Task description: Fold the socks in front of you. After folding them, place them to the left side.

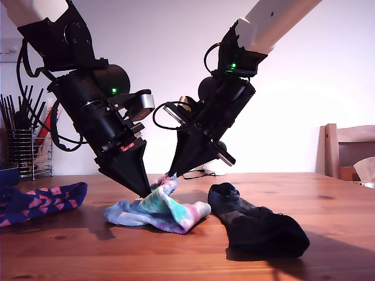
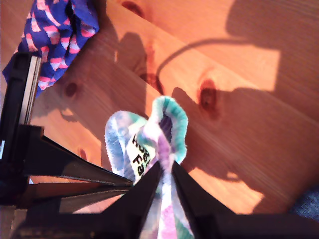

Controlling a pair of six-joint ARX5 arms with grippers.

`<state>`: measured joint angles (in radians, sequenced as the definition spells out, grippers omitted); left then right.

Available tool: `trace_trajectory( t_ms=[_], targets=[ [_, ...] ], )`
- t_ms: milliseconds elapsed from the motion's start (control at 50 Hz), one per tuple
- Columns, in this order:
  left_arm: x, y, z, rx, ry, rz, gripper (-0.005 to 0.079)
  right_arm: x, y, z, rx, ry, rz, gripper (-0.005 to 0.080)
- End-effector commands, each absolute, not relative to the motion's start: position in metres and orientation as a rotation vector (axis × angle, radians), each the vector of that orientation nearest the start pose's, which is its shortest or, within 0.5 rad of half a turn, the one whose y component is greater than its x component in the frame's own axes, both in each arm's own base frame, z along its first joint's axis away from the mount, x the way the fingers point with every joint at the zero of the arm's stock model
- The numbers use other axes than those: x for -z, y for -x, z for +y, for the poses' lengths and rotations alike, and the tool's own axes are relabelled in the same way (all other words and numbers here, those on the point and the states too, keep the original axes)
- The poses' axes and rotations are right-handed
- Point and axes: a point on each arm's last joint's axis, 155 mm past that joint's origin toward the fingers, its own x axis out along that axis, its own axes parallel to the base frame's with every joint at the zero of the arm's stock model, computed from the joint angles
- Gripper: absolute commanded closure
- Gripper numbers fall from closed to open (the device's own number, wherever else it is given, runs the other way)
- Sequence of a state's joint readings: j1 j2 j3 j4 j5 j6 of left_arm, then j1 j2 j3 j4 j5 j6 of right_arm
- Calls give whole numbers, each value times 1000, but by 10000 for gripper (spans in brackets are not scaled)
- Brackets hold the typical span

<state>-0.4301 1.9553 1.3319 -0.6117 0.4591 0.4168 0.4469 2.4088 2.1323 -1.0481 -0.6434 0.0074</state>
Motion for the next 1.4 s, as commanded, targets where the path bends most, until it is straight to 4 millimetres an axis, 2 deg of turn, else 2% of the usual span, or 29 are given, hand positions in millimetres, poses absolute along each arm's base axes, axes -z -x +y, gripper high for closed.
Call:
trace_trajectory(
  t_ms=[0,340,660,840,1140,1380],
  targets=[
    [-12,-347,-250,1033,-313,1148,762,-88,-424,327,-929,-139,1328,765],
    [-11,-361,-272,1062,-297,1055,762,-105,-424,329,-937,-156,1295,765],
    [-4,-365,-301,1093,-291,990,762,-108,-420,331,-954,-177,1310,765],
    [-12,-379,-307,1083,-288,920,762,-108,-421,329,-950,-179,1307,765],
    [-8,-375,-274,1023,-303,1020,762,-108,-421,330,-949,-179,1308,765],
    [-39,-388,-248,965,-270,991,762,-108,-415,339,-967,-165,1307,765]
  ],
)
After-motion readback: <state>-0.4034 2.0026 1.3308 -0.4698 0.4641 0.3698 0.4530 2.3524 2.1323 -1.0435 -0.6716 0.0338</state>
